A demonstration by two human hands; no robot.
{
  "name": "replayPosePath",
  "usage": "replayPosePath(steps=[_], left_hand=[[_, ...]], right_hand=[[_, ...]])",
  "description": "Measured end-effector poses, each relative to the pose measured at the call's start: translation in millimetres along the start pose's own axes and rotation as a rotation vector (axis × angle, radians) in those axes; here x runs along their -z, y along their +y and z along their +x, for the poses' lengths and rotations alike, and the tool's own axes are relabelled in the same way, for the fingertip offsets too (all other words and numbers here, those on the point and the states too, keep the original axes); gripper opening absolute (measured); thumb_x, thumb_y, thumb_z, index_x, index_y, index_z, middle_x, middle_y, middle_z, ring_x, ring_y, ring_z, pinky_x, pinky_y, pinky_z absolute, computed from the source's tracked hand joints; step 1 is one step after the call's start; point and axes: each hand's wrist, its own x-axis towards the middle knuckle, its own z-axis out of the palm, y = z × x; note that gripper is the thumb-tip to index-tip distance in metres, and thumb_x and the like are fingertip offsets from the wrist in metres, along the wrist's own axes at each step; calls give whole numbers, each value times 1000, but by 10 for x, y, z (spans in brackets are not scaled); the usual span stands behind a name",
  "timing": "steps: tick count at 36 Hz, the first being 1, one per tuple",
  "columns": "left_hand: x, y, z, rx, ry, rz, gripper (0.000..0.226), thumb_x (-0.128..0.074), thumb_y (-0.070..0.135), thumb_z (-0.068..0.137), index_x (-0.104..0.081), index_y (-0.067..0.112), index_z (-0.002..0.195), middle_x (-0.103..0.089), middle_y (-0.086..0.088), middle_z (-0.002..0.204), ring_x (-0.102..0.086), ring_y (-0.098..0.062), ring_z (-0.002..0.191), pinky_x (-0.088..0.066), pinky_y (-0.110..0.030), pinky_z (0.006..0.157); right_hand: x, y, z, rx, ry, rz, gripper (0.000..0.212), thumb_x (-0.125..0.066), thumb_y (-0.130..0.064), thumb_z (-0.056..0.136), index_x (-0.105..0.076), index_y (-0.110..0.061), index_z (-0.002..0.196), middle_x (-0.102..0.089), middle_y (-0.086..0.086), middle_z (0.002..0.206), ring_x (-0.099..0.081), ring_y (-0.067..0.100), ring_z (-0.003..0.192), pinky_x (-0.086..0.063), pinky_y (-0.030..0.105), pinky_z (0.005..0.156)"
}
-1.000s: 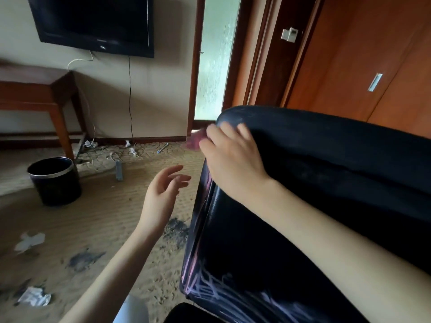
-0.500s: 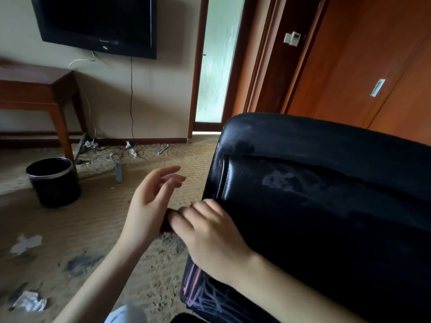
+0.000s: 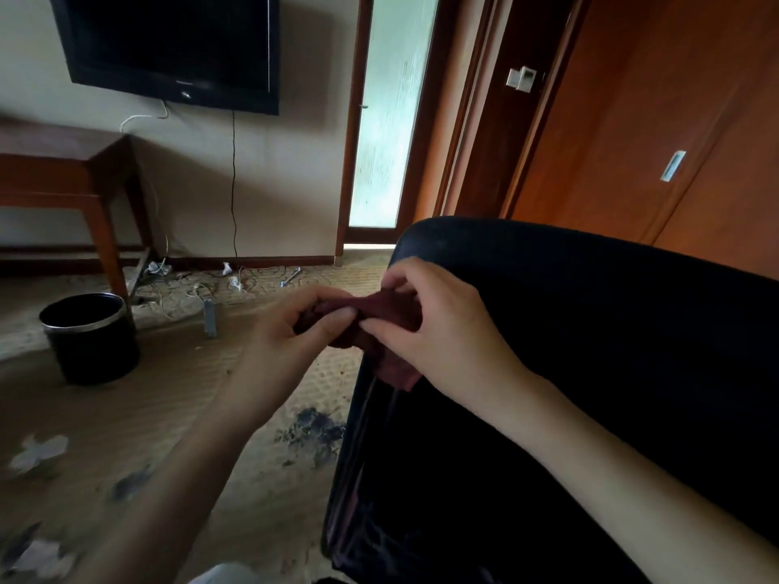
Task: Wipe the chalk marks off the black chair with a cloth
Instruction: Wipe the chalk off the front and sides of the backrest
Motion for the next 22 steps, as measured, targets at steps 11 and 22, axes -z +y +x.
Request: replayPosePath(steps=[11, 22], left_hand=[[20, -1, 487, -192, 259, 381, 7, -55, 10, 93, -55, 14, 87, -56, 12, 76, -52, 4, 70, -37, -2, 61], [-486, -200, 507, -221, 184, 144, 14, -56, 28, 95, -54, 14, 94, -54, 8, 80, -51, 1, 75, -41, -17, 73]], right_hand=[[321, 216, 194, 397, 359, -552, 23, -52, -20, 91, -71, -7, 95, -66, 7, 91, -60, 26, 85, -46, 38, 75], [404, 547, 509, 117, 218, -889, 60, -19, -48, 95, -67, -12, 92, -67, 9, 73, -63, 33, 68, -44, 37, 65]])
